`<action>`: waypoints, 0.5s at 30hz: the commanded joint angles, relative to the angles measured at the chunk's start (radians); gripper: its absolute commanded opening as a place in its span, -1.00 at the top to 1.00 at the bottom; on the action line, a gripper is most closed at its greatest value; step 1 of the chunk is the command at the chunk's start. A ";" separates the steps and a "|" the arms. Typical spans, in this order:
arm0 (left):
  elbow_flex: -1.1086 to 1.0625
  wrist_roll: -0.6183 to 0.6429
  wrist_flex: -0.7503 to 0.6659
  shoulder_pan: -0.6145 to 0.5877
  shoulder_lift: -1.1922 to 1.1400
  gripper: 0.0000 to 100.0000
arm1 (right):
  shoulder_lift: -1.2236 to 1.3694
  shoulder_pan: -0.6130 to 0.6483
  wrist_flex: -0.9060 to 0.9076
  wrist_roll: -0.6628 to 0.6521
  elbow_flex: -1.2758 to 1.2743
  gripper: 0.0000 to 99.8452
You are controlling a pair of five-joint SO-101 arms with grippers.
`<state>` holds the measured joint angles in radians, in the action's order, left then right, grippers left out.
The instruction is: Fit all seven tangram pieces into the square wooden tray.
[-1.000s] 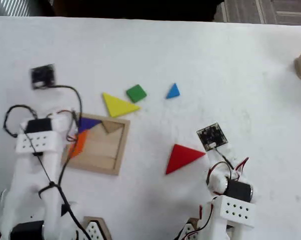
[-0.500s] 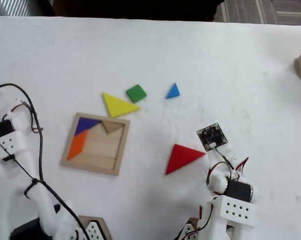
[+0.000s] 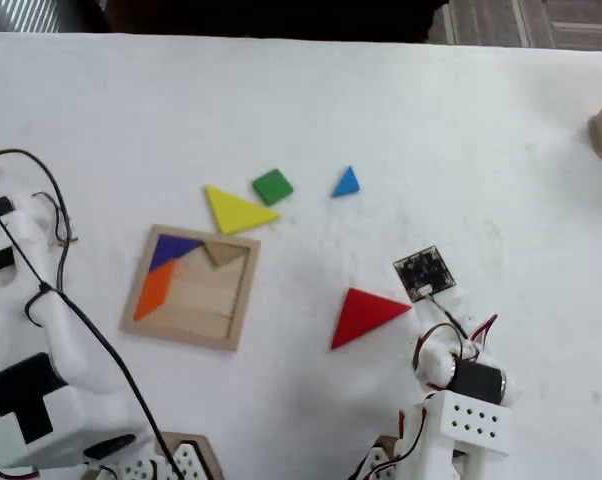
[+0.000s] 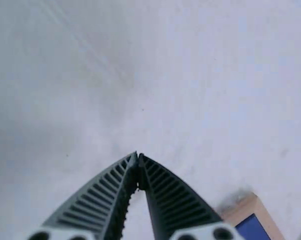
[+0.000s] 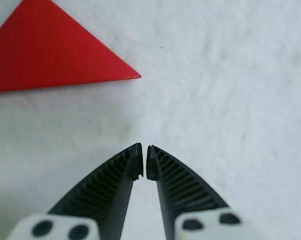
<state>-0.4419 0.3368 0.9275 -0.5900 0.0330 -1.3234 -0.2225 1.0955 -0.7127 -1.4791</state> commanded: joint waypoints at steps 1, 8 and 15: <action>0.049 0.005 0.008 -0.001 -0.002 0.95 | -0.018 0.002 -0.033 0.000 0.008 0.96; 0.040 0.005 0.008 0.047 -0.045 0.59 | 0.001 0.010 -0.104 0.144 0.074 0.96; 0.040 0.006 0.006 0.051 -0.059 0.60 | 0.265 0.188 -0.096 0.381 0.390 0.96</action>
<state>-0.4404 0.3368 0.9275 -0.5547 -0.0315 -1.2221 -0.1519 1.0142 -0.4534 -1.2965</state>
